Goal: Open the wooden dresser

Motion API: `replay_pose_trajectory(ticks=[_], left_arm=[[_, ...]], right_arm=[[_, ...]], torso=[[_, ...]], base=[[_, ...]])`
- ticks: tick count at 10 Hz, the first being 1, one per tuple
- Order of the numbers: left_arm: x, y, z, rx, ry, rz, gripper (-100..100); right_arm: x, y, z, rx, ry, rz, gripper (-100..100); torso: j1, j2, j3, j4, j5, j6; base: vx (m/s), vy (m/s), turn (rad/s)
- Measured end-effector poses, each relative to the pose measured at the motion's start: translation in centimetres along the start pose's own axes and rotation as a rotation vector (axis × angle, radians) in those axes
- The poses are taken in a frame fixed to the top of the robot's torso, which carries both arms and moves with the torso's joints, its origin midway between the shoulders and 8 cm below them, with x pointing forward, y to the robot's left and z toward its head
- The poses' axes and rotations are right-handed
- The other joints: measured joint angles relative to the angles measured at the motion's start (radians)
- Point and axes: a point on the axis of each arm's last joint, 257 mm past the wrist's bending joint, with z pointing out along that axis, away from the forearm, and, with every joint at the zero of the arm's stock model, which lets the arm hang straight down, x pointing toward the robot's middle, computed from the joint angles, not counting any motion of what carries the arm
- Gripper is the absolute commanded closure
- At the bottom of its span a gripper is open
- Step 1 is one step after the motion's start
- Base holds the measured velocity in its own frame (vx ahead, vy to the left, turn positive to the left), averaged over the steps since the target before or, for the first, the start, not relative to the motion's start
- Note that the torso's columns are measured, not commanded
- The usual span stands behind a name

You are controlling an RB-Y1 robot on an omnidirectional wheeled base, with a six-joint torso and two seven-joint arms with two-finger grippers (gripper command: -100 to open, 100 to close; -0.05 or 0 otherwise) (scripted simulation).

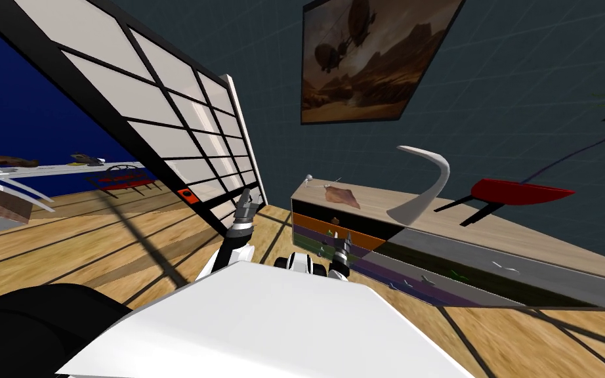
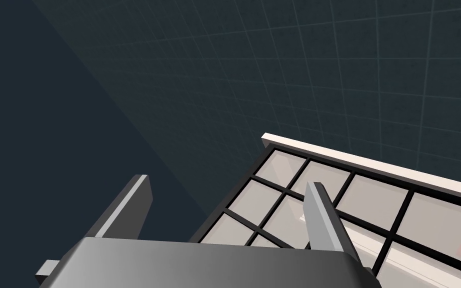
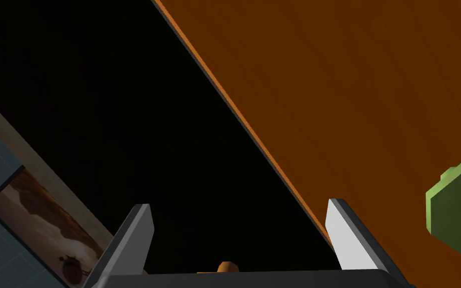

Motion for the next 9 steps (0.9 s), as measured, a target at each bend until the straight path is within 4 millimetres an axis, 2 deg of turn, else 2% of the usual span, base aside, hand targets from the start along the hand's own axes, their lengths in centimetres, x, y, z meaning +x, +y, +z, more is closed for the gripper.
replay_pose_trajectory(ticks=[6, 7, 9], left_arm=[[0.0, 0.0, 0.0, 0.000, 0.000, 0.000, 0], [0.0, 0.0, 0.0, 0.000, 0.000, 0.000, 0], [0.0, 0.0, 0.0, 0.000, 0.000, 0.000, 0]], right_arm=[[-3.1, -1.9, -0.2, 0.101, -0.186, -0.138, -100], [-3.1, -1.9, -0.2, 0.104, -0.188, -0.140, -100], [-3.0, -2.5, 1.4, 0.122, -0.164, -0.148, -100]], torso=[[0.000, 0.000, 0.000, 0.000, 0.000, 0.000], [-0.001, 0.000, 0.000, 0.000, 0.000, 0.000], [-0.001, 0.002, 0.002, 0.001, 0.000, 0.000]], base=[[0.009, 0.039, 0.045], [-0.048, -0.014, 0.243], [-0.075, -0.036, 0.149]])
